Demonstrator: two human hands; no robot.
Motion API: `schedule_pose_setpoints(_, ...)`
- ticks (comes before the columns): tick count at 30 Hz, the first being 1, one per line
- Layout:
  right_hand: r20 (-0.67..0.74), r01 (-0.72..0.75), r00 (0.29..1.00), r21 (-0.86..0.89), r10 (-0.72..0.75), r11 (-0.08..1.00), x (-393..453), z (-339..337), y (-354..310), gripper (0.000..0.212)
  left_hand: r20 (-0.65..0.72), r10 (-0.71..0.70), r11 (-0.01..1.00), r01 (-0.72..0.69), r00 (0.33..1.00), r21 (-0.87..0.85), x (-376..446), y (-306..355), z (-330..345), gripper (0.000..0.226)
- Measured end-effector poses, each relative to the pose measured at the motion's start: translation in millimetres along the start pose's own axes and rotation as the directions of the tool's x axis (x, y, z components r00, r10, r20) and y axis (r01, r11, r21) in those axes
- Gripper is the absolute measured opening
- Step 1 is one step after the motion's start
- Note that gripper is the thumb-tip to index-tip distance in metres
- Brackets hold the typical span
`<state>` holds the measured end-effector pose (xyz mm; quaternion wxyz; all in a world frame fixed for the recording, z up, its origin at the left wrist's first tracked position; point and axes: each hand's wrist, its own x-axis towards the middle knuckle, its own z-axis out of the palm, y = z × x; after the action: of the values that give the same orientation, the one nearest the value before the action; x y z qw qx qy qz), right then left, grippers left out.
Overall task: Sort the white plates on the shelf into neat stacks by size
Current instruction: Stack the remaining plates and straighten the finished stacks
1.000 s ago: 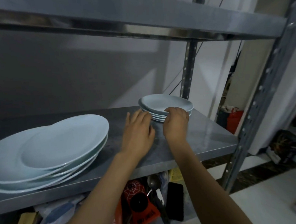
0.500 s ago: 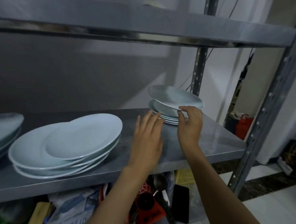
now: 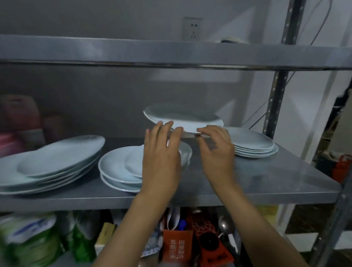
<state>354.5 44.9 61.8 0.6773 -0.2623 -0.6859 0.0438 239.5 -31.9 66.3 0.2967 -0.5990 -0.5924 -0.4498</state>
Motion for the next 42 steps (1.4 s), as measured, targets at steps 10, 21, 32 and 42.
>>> schedule_pose_setpoints(10, 0.103, 0.049, 0.992, 0.195, -0.07, 0.98, -20, 69, -76, 0.018, -0.116, 0.041, 0.991, -0.025, 0.992, 0.134, -5, -90, -85, 0.016)
schedule_pose_setpoints(21, 0.411, -0.011, 0.907, 0.245, -0.093, 0.969, -39, 145, -145, 0.039, -0.207, -0.061, 0.956, 0.117, 0.977, 0.269, -34, -176, -153, 0.015)
schedule_pose_setpoints(32, 0.462, -0.037, 0.885, 0.202, -0.062, 0.979, -56, 172, -157, 0.029, -0.078, -0.179, 0.922, 0.195, 0.981, 0.335, -61, -225, -178, 0.013)
schedule_pose_setpoints(42, 0.463, -0.07, 0.886, 0.175, -0.02, 0.982, -57, 175, -152, 0.025, 0.039, -0.281, 0.919, 0.257, 0.959, 0.299, -72, -229, -178, 0.017)
